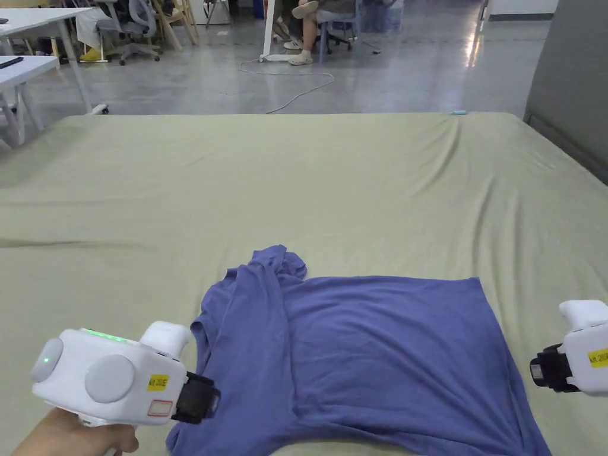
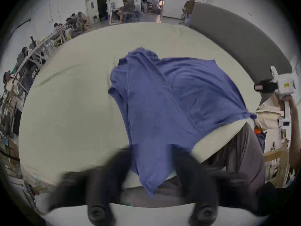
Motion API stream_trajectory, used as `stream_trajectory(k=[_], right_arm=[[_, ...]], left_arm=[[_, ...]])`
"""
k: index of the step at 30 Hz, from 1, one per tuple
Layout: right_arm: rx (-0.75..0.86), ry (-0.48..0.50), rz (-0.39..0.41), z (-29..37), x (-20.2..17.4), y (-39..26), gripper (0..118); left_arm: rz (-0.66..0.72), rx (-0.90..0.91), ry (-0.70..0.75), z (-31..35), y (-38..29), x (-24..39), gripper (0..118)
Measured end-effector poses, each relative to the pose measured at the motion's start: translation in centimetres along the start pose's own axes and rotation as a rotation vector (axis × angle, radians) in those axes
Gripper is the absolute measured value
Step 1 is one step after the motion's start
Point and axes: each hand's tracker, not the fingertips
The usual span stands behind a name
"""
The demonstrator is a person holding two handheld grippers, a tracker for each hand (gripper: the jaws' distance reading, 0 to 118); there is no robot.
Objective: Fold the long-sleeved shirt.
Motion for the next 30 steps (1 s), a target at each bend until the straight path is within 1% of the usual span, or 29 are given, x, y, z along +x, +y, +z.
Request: stream_trajectory(k=[1,2,4,6,7,8,9,10,11,12,13,14,16,19,22,23,24,25,26,29,30], right_arm=[[-0.004,-0.002,0.005,-0.2,-0.1,0.1,0],[-0.009,-0.003,0.008,-0.6,-0.3,0.1,0],[-0.018,0.001,0.009,-1.1,-0.6,0.0,0],[-0.027,0.007,0.013,-1.4,-1.0,0.2,0],[-0.03,0.008,0.014,-1.7,-1.2,0.2,0],[-0.033,0.009,0.017,-1.8,-1.3,0.3,0],[-0.036,0.01,0.02,-2.0,-1.4,0.4,0],[-0.039,0.009,0.024,-2.1,-1.6,0.5,0],[-0.044,0.008,0.031,-2.4,-1.8,0.6,0],[-0.05,0.006,0.038,-2.6,-1.8,1.0,0],[-0.053,0.005,0.045,-2.7,-1.8,1.4,0],[-0.055,0.002,0.054,-2.9,-1.8,1.9,0],[-0.047,-0.003,0.065,-3.3,-1.8,3.6,0],[-0.022,-0.008,0.055,-4.1,-1.3,7.4,0],[0.019,-0.027,0.063,-5.5,-0.7,12.0,0],[0.03,-0.031,0.063,-6.2,-0.3,13.5,11],[0.044,-0.038,0.057,-7.2,0.1,15.3,36],[0.038,-0.039,0.056,-8.5,0.6,17.0,66],[0.019,-0.047,0.054,-9.7,0.9,18.3,92],[-0.05,-0.118,0.043,-13.6,1.9,21.8,89],[-0.084,-0.146,0.059,-15.0,2.1,22.7,88]], left_arm=[[-0.021,-0.05,0.011,-0.8,-0.3,0.0,118],[-0.041,-0.099,0.049,-1.7,-0.8,0.1,118],[-0.049,-0.139,0.077,-3.1,-1.3,0.3,118],[-0.036,-0.199,0.076,-4.5,-1.7,0.3,115],[-0.029,-0.211,0.061,-5.4,-2.0,0.1,109],[-0.024,-0.21,0.054,-6.0,-2.2,0.1,109],[-0.022,-0.209,0.054,-6.4,-2.4,0.3,104],[-0.02,-0.213,0.053,-6.7,-2.6,0.5,92],[-0.022,-0.221,0.053,-7.1,-3.0,0.8,52],[-0.033,-0.189,-0.016,-6.8,-3.0,1.1,30],[-0.068,-0.18,-0.007,-6.5,-2.9,1.5,15],[-0.099,-0.176,0.006,-6.2,-2.7,2.0,7],[-0.114,-0.163,0.009,-5.8,-2.5,2.4,7],[-0.076,-0.143,-0.043,-5.0,-1.7,2.1,7],[-0.06,-0.122,-0.057,-4.5,-1.3,1.9,7],[-0.058,-0.122,-0.062,-4.5,-1.2,1.7,7],[-0.052,-0.124,-0.067,-4.5,-1.2,1.7,7],[-0.044,-0.13,-0.071,-4.7,-1.2,1.7,7],[-0.041,-0.137,-0.075,-4.8,-1.2,1.6,7],[-0.033,-0.148,-0.073,-4.8,-1.3,2.0,7],[-0.025,-0.15,-0.071,-4.8,-1.5,2.0,7]])
